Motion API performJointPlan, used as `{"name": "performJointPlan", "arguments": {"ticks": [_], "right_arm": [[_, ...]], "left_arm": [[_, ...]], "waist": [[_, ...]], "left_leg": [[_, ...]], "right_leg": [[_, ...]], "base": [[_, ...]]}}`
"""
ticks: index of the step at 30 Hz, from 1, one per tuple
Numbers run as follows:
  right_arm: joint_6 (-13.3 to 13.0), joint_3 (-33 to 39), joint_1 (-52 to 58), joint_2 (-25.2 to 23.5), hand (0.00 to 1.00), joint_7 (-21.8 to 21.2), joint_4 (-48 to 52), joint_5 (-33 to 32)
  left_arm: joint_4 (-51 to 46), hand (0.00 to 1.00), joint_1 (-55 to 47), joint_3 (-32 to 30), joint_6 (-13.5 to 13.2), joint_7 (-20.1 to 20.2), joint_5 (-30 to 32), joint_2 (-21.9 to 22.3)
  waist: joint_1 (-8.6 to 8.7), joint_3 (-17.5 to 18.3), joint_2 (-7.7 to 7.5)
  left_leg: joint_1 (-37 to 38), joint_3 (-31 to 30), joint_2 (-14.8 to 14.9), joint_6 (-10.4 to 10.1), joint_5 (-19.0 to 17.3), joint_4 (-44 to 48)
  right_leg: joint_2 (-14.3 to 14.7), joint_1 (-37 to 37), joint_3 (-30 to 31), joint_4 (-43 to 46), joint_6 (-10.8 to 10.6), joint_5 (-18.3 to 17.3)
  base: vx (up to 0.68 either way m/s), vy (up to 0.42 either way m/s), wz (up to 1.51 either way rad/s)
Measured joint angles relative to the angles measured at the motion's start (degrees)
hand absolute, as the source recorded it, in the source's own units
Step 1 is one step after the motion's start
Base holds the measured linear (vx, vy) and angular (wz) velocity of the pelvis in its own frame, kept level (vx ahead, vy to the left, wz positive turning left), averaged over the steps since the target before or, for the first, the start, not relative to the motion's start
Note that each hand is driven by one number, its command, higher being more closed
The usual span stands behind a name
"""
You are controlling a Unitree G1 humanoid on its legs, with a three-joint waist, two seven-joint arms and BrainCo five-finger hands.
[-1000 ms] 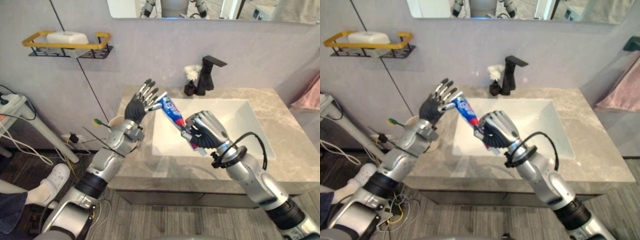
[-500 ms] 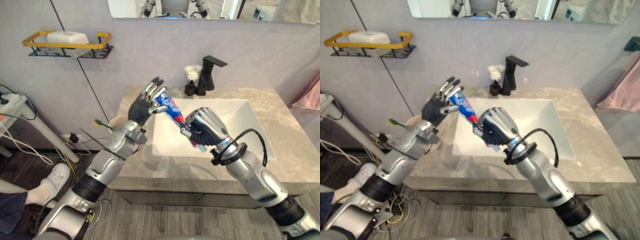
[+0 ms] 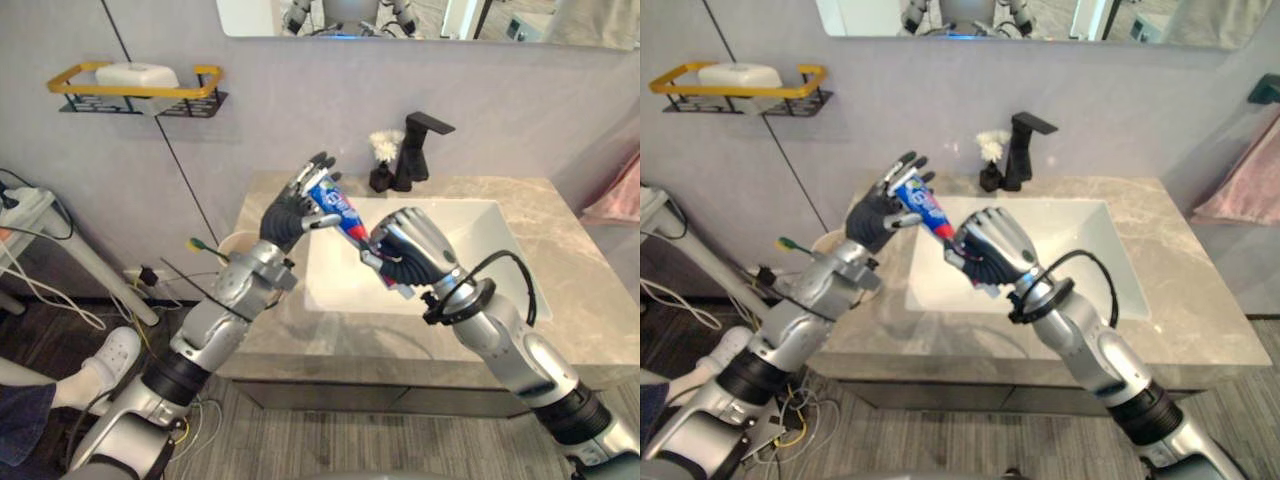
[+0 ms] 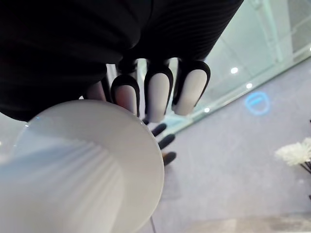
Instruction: Organize washtable
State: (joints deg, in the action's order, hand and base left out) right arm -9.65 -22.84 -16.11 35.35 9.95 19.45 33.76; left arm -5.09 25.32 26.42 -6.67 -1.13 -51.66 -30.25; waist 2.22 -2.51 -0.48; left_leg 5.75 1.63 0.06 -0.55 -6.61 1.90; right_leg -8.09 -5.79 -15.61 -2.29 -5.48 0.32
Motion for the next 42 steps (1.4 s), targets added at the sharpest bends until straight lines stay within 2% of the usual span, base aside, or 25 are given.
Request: {"name": "performJointPlan", "arguments": {"ticks": [13,14,27,41,42], "right_arm": [[-0.01,-0.14,-2.23,0.05,1.0,0.14,0.01,-0.69],[-0.01,-0.18,-2.4,0.05,1.0,0.14,0.01,-0.72],[-1.17,-3.16,-2.45,0.25,1.0,0.01,0.02,-1.54],[-0.47,-4.26,-3.23,1.19,1.0,-0.01,0.01,-0.75],[-0.42,-4.26,-3.51,1.21,0.0,-0.02,0.01,-0.15]], "left_arm": [[-1.49,0.0,2.87,0.47,-0.17,-0.17,-0.61,-0.5],[-1.5,1.0,3.25,0.47,-0.18,-0.17,-0.68,-0.49],[-1.5,1.0,5.88,0.94,-1.42,-0.62,-2.56,-0.3],[-1.5,1.0,6.36,2.16,-2.75,-0.7,-2.87,2.01],[-1.5,1.0,6.48,2.15,-2.79,-0.93,-2.87,2.0]], "waist": [[-0.01,0.15,-0.08],[-0.01,0.2,-0.09],[0.03,0.58,-0.46],[0.1,0.63,-0.52],[0.06,0.63,-0.52]], "left_leg": [[0.16,-0.01,0.01,0.02,0.21,0.06],[0.16,-0.01,0.0,0.03,0.23,0.06],[0.18,-0.29,-0.04,-0.11,1.43,-0.95],[0.47,-0.34,-0.08,-0.07,2.41,-1.93],[0.46,-0.35,-0.08,-0.08,2.49,-1.97]], "right_leg": [[-0.02,-0.17,-0.02,0.11,0.11,0.08],[-0.02,-0.18,-0.03,0.11,0.14,0.1],[-0.02,0.09,-0.31,0.1,0.21,0.24],[0.04,0.25,-0.26,0.07,0.35,0.72],[0.04,0.25,-0.27,0.07,0.36,0.76]], "base": [[0.0,0.0,0.0],[0.0,0.0,0.0],[0.0,-0.002,0.01],[-0.04,-0.015,0.0],[-0.04,-0.013,0.01]]}}
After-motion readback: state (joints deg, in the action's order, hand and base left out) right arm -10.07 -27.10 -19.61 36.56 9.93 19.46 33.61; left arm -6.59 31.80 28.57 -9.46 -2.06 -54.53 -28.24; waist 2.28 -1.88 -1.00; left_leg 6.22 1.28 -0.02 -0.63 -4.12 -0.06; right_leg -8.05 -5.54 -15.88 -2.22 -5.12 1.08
